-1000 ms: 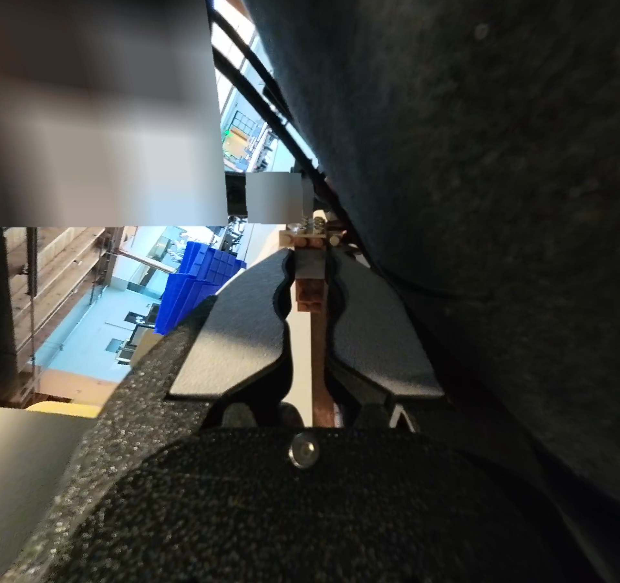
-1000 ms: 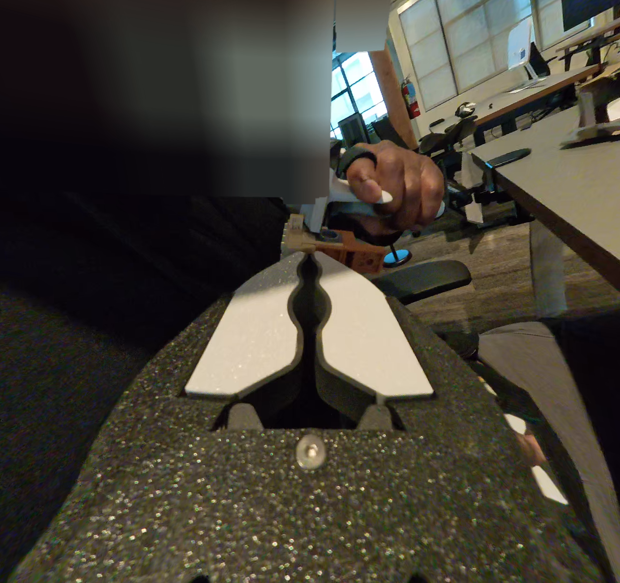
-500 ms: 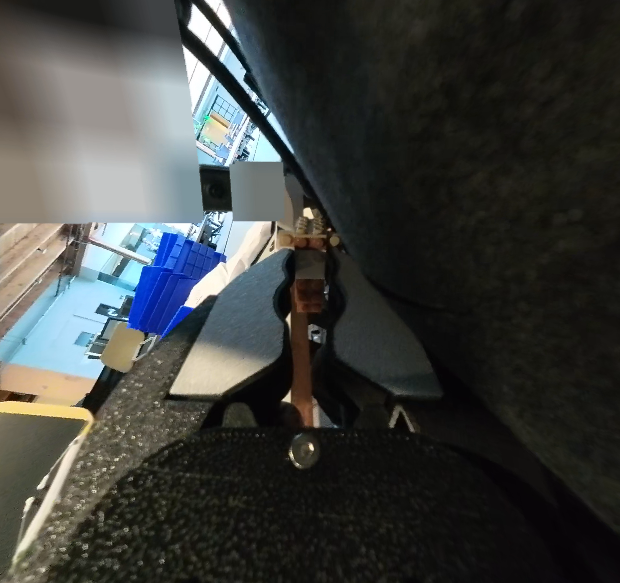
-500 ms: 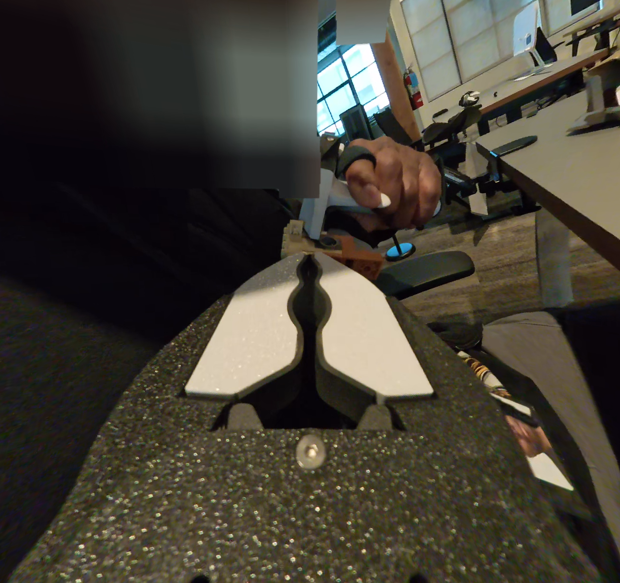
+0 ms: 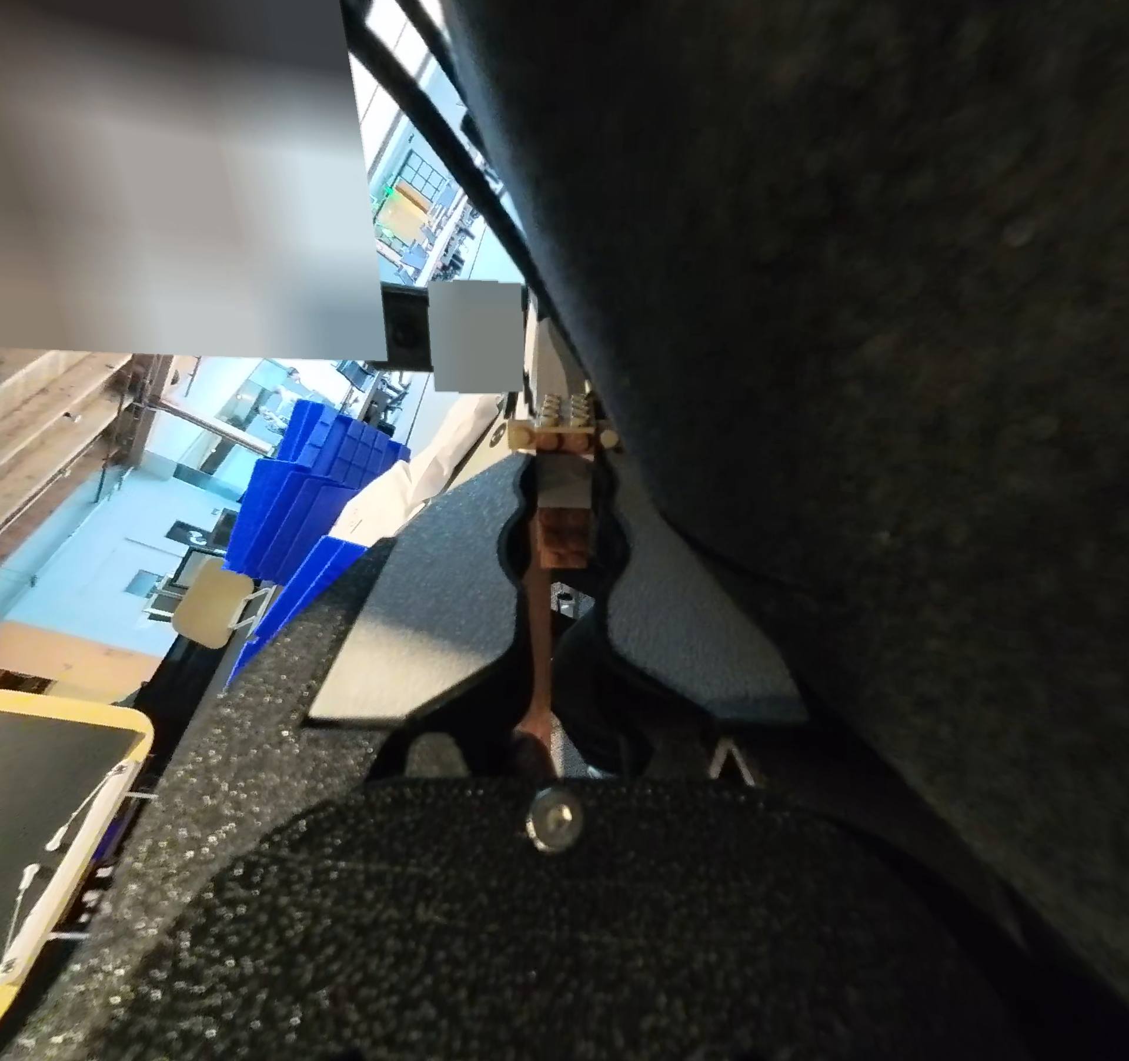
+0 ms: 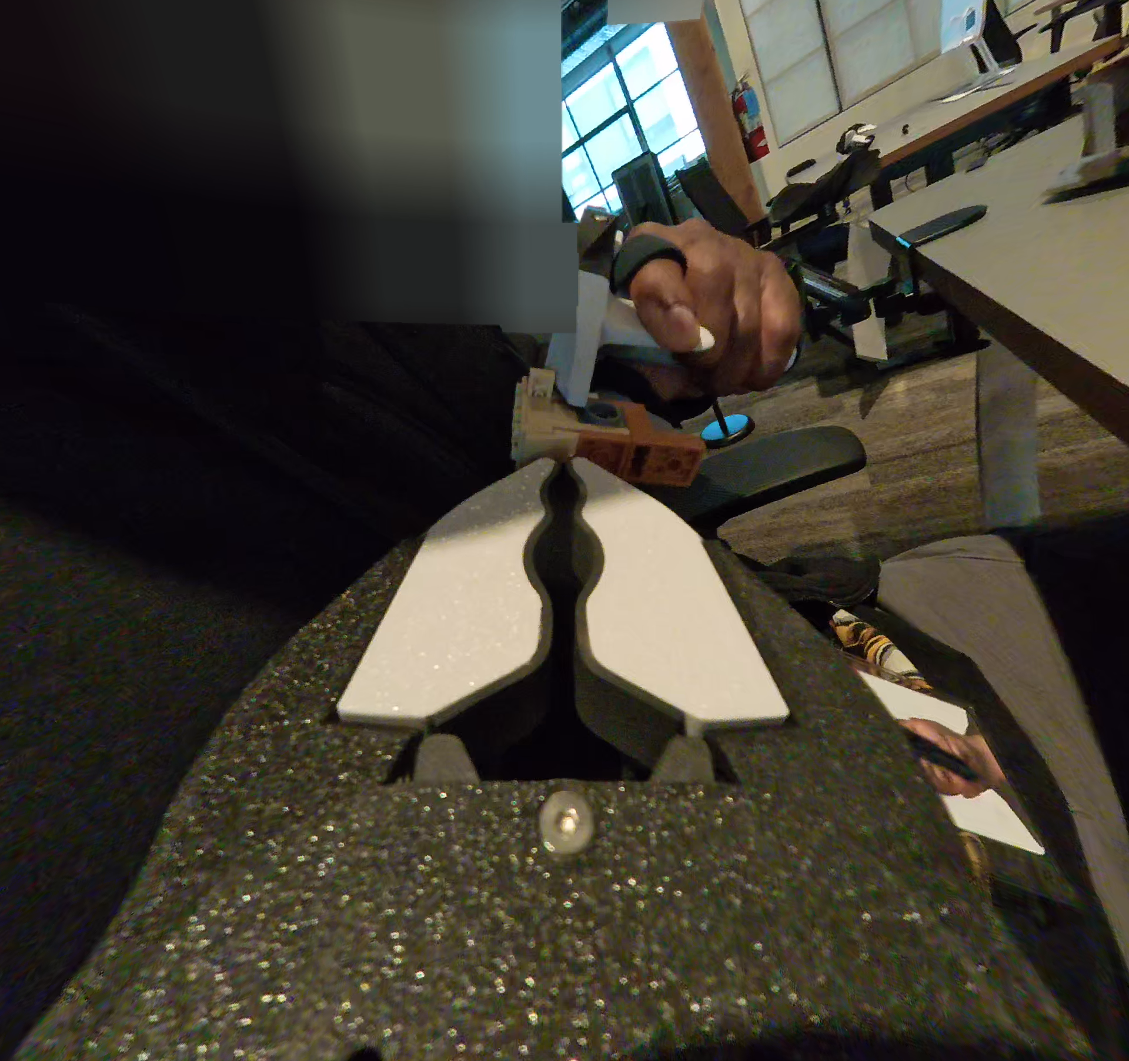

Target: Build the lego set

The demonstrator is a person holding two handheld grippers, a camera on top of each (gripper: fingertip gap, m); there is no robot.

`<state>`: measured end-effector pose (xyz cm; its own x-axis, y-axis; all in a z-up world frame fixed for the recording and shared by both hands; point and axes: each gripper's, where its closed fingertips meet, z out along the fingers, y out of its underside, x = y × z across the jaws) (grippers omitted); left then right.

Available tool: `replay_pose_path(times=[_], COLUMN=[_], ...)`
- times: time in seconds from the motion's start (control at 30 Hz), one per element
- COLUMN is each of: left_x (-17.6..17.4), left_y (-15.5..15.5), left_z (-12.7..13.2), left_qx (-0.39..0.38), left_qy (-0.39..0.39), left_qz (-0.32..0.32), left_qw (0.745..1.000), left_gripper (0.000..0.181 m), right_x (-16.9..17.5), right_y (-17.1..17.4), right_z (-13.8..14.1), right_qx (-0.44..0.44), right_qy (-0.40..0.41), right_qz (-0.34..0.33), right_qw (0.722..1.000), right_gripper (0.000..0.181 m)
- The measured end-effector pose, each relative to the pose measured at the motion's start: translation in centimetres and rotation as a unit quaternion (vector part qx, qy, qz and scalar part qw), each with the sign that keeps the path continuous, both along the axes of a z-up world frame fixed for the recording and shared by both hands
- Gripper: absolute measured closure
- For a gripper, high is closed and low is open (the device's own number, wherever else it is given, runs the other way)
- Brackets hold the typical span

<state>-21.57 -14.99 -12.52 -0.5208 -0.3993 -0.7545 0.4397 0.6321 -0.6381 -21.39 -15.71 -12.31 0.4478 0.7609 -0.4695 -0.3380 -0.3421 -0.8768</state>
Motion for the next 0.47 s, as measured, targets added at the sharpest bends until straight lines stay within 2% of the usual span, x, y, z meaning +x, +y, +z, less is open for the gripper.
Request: replay_pose_path(times=[0.47], left_x=[-0.1], left_y=[0.02], left_z=[-0.14], left_qx=[0.007], left_qy=[0.005], left_qz=[-0.006], left_qw=[1.0], left_gripper=[0.165], right_x=[0.24], right_y=[0.05], right_z=[0.26], right_qx=[0.008], right_qy=[0.006], right_qz=[-0.005], right_qw=[1.0], right_gripper=[0.181])
